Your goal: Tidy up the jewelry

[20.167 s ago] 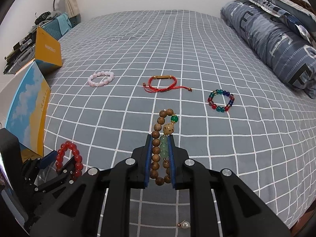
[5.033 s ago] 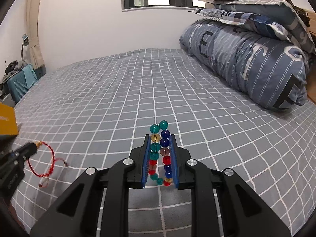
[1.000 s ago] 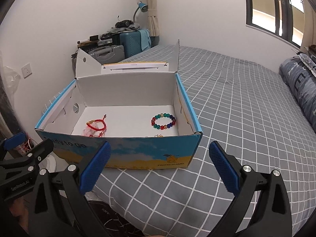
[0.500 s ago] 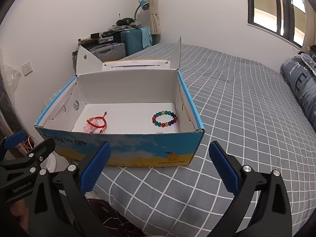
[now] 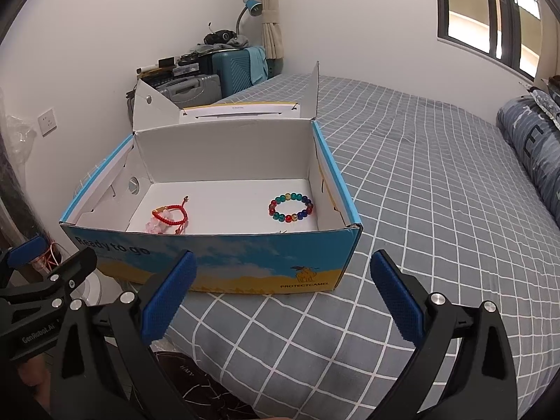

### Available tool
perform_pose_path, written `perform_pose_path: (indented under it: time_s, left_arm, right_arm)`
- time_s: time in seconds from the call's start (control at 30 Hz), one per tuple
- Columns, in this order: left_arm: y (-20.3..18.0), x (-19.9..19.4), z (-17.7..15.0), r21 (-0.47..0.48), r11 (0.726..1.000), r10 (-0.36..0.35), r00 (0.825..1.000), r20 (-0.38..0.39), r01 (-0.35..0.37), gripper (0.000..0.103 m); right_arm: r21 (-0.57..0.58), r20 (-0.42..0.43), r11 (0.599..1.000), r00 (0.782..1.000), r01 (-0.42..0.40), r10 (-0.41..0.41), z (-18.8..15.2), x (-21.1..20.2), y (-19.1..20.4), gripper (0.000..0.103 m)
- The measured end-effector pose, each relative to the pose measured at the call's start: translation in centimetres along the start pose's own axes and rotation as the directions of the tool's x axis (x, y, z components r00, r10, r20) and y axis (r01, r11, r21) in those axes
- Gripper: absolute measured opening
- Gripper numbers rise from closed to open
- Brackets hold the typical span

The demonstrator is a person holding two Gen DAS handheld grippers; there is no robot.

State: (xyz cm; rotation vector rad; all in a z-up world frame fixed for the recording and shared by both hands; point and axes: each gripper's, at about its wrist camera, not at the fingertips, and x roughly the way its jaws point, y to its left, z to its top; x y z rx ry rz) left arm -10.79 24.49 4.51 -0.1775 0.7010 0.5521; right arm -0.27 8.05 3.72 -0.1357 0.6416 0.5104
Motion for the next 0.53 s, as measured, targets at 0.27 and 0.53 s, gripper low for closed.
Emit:
perform_pose_path:
  time_s: [0.27, 0.53]
  left_arm:
    - [-0.25, -0.16, -0.09, -0.002, 1.0, -0.006, 1.0, 0.002, 0.006, 0.097]
    - [-0.23, -0.37, -0.07, -0.006, 1.0, -0.014, 1.0, 0.0, 0.014, 0.097]
  right_arm:
    - [0.003, 0.0, 1.0, 1.0, -0.003, 0.003, -0.05, -0.04, 0.16, 0.095]
    - [0.006, 0.003, 1.0, 1.0, -0.003, 0.003, 0.09, -0.16, 0.18, 0.095]
